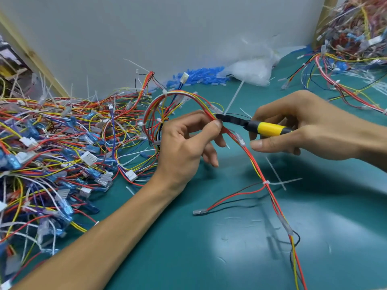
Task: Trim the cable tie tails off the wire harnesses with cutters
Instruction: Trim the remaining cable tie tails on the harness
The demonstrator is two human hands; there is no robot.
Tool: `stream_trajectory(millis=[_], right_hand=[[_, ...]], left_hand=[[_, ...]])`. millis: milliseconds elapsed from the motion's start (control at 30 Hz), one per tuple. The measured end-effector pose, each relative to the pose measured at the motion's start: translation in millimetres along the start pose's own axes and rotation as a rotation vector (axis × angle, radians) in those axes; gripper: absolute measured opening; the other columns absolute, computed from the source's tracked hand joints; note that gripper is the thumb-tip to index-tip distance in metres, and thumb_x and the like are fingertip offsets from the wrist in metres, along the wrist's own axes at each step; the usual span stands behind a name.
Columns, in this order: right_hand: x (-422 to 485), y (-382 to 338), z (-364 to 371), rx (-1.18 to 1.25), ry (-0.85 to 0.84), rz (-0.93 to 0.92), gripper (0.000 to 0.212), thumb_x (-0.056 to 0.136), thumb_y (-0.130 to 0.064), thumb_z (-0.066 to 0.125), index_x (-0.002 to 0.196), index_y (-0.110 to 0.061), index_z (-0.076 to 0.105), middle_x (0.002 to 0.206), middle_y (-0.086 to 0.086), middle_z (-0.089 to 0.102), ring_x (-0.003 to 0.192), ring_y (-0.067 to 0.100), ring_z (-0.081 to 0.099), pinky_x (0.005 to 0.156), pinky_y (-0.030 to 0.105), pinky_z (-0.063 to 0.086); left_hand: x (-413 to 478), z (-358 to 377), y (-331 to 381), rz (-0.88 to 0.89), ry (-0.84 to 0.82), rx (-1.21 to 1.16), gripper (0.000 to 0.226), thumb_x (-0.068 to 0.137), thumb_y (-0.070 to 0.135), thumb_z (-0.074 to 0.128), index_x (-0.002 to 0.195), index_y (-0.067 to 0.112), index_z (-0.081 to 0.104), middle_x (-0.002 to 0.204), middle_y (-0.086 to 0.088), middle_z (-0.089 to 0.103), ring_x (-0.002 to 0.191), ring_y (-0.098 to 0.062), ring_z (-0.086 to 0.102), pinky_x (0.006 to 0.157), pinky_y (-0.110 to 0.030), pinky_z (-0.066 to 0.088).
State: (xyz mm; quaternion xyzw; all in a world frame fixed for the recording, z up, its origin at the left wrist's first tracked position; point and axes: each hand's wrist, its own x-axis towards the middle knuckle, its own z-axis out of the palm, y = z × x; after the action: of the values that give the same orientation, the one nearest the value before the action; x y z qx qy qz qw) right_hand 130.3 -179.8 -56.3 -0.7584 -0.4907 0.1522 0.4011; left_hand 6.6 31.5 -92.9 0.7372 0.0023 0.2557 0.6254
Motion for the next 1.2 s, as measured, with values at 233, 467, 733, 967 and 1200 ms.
stream_trajectory(millis=[233,467,733,967,1200], right_hand=[[-1.0,1.4,-2.9,-0.078,0.096,-0.024,0.027,0.078,-0.046,0.087,0.091,-0.025,0.077,0.061,-0.004,0.058,0.052,0.009,0.040,0.050,0.019,0.032],[-0.9,-0.9,-0.6,-0.034,0.134,-0.063,0.029,0.077,-0.041,0.086,0.091,-0.017,0.076,0.061,0.000,0.052,0.054,0.011,0.034,0.049,0.023,0.026],[0.2,-0.7,0.9,-0.232,0.227,0.001,0.025,0.071,-0.046,0.094,0.081,-0.029,0.078,0.063,-0.002,0.063,0.054,0.008,0.046,0.052,0.023,0.037],[3.6,4.1,-2.6,-0.168,0.279,0.033,0.021,0.073,-0.032,0.094,0.081,-0.021,0.078,0.057,-0.009,0.058,0.048,0.008,0.042,0.048,0.014,0.033],[0.0,-1.7,-11.8,-0.182,0.142,-0.025,0.024,0.073,-0.031,0.091,0.090,-0.023,0.076,0.064,0.006,0.058,0.060,0.029,0.046,0.052,0.036,0.037]], left_hand=[[-8.8,4.6,2.4,0.347,0.126,0.344,0.014,0.094,0.016,0.075,0.087,0.011,0.064,0.076,0.003,0.065,0.043,-0.024,0.060,0.040,-0.037,0.044],[-3.4,0.6,7.4,0.396,0.180,0.580,0.037,0.092,0.045,0.075,0.121,0.023,0.067,0.113,-0.002,0.047,0.066,-0.020,0.062,0.055,-0.027,0.046],[-3.9,0.3,-1.8,0.141,-0.056,0.293,0.030,0.100,0.033,0.067,0.087,0.016,0.048,0.045,-0.002,0.055,0.031,-0.026,0.048,0.040,-0.029,0.040],[-3.5,-3.7,-1.7,0.163,-0.053,0.268,0.019,0.105,0.022,0.061,0.094,0.013,0.047,0.063,-0.006,0.069,0.028,-0.034,0.046,0.032,-0.024,0.031],[-3.0,-0.9,-1.2,0.195,-0.003,0.273,0.018,0.104,0.016,0.061,0.094,0.016,0.047,0.068,-0.002,0.071,0.028,-0.029,0.046,0.032,-0.024,0.033]])
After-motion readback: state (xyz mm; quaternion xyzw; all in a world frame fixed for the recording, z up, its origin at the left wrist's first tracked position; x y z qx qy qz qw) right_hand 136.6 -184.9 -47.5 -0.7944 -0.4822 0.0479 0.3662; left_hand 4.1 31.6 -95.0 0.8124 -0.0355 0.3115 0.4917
